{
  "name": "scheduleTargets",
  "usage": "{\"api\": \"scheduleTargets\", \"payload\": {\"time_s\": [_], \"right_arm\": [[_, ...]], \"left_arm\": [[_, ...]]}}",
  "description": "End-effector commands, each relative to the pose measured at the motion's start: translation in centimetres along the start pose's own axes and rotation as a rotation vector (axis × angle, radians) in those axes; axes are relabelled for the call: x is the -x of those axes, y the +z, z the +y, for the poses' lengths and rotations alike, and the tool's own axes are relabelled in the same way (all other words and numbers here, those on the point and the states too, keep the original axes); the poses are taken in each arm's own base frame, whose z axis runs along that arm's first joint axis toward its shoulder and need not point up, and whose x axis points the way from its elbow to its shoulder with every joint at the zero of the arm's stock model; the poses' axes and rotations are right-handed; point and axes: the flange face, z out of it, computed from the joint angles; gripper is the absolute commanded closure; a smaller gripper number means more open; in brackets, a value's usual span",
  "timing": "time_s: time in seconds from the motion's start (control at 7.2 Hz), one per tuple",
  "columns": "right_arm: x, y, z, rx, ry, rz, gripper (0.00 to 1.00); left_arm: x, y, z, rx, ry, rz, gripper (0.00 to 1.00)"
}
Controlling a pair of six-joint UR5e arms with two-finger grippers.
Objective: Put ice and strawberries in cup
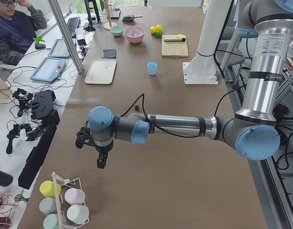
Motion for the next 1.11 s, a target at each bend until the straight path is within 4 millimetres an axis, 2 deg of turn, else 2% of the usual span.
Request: {"api": "scheduleTargets", "payload": {"time_s": [0.0,0.97], "right_arm": [[0.12,-0.06,-0.22,-0.001,0.001,0.001,0.00],[-0.01,0.07,0.01,0.003,-0.003,-0.005,0.00]], "left_arm": [[-0.22,-0.21,-0.40,-0.004,0.004,0.000,0.02],[-1.17,-0.94,-0.79,-0.018,0.014,0.000,0.02]]}}
